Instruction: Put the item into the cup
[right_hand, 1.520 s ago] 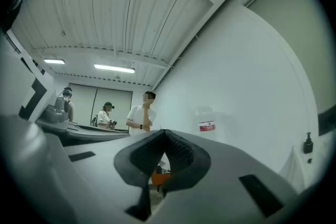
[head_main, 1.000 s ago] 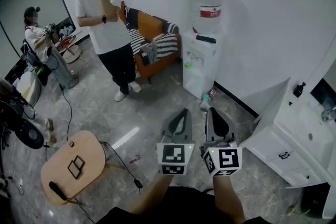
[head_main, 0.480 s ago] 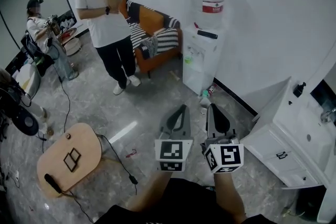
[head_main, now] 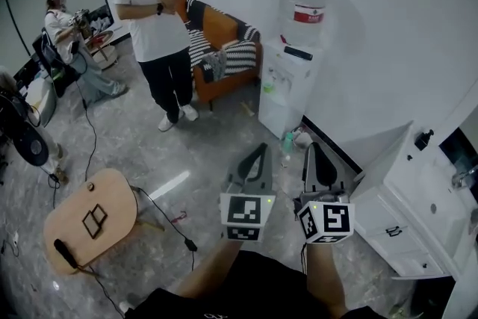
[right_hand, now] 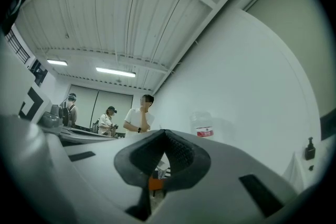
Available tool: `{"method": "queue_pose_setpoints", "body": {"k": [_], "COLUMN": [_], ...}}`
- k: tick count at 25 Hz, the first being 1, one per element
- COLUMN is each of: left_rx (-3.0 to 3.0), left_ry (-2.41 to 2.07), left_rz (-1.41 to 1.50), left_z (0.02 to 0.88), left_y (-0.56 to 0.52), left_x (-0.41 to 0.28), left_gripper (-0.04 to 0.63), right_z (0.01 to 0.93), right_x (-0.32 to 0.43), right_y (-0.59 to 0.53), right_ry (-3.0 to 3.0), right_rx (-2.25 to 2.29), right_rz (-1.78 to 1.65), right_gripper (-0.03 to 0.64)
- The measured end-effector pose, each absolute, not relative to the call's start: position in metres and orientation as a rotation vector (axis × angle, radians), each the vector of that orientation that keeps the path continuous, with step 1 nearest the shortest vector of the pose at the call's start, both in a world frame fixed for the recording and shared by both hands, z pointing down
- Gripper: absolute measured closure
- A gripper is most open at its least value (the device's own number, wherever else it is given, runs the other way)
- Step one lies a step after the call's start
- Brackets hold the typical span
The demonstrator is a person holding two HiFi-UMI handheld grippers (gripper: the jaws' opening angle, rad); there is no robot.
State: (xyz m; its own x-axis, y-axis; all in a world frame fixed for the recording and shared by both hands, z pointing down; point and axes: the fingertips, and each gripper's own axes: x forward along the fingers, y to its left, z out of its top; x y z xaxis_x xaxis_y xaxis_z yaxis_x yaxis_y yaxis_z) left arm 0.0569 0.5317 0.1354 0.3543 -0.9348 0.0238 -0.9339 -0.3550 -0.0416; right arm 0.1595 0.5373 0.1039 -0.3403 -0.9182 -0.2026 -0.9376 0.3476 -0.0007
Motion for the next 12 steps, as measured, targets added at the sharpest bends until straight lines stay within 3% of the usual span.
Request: {"method": "queue_pose_setpoints", "body": {"k": [12], "left_rx": [-2.574], "left_ry": [1.747], "left_rz": [-0.071], "left_z": [0.150], "left_y": [0.463], "left_x": [0.053], "left_gripper": [0.581], "right_z": [0.112], "right_x": [0.158], "right_y": [0.485], "right_ry": [2.394], "right_rx": [-1.691], "right_rz": [0.189], "right_gripper": [0.607]}}
